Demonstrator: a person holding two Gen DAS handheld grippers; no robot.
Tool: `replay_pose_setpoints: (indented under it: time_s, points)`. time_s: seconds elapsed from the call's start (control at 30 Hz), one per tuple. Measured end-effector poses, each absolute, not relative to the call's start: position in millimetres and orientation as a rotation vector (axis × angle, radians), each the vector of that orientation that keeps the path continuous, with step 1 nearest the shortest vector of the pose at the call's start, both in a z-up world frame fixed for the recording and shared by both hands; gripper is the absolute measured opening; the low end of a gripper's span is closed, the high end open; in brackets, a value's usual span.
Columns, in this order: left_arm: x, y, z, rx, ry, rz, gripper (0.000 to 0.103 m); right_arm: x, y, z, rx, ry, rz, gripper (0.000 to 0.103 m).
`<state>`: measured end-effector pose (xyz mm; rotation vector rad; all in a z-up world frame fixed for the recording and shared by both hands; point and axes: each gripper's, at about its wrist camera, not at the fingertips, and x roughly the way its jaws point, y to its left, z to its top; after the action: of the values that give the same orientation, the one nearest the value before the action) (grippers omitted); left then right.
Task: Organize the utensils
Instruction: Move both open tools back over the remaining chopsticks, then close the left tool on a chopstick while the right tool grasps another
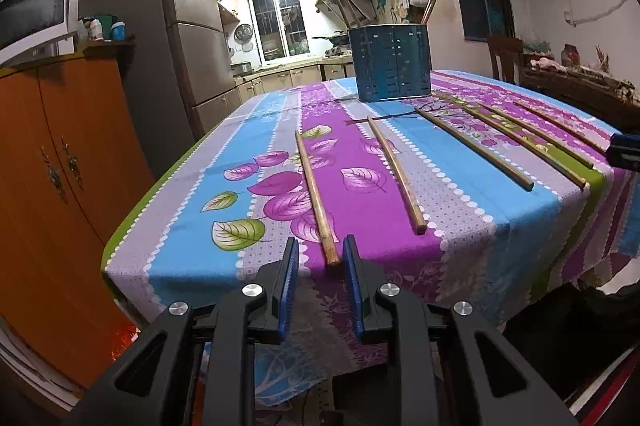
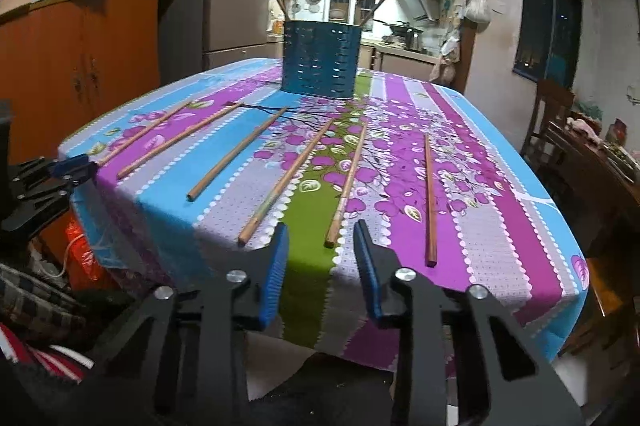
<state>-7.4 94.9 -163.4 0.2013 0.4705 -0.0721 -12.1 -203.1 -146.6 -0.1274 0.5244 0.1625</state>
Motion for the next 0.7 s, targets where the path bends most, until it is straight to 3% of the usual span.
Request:
replay_pose_setpoints:
  time_s: [0.13, 0.7]
  points:
    - [-7, 93, -164, 0.202, 0.458, -0.076, 0.02, -1, -205, -155, -0.105, 0.548, 0.128, 0.021]
    - [0, 93, -167, 0.195, 0.434, -0.072, 0.016, 13, -205, -166, -0.063, 0.55, 0.104, 0.016]
